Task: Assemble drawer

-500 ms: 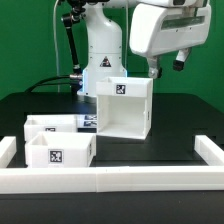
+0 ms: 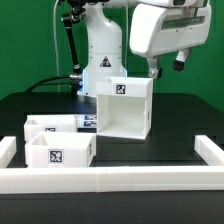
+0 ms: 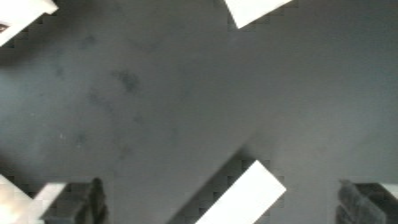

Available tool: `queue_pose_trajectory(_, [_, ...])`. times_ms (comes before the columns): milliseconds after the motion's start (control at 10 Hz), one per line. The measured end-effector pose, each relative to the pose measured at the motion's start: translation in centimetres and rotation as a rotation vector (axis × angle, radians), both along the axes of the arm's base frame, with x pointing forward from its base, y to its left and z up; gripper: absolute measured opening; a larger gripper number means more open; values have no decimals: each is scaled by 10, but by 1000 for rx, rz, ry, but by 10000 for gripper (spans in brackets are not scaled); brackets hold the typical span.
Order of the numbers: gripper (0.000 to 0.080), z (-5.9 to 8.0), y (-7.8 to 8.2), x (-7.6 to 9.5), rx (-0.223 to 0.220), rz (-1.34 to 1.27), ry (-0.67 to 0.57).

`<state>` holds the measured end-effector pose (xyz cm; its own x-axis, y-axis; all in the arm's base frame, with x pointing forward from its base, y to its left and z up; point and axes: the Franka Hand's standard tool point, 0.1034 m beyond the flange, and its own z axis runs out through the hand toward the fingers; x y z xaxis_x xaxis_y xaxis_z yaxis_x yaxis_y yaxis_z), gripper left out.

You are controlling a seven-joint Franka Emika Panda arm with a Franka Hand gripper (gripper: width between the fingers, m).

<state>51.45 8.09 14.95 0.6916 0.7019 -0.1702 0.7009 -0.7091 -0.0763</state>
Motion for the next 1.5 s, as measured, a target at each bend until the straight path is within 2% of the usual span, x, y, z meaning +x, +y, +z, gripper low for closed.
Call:
queue_pose_trajectory(100, [650,0,-2,-2,-2,-26,-1])
queue_pose_trajectory(200, [650,-1,-9,-16,-5,-75,5])
queue_pose_trajectory(400, [650,-7,-15,-43,-21,-288,-14])
queue_pose_trajectory(600, [650,-7,-13,-37,-37,-397,-24])
queue_pose_trajectory(1000, [650,-5,-15,-42,-104,-767,-46])
queue_pose_trajectory(1200, [650,-5,-16,-65,-151,-1017,-69])
queue_pose_trajectory(1300, [650,-6,-16,-73,-158,-1087,-82])
queue_pose_trajectory(1500, [650,-10,-18,-94,-135,-1093,-105])
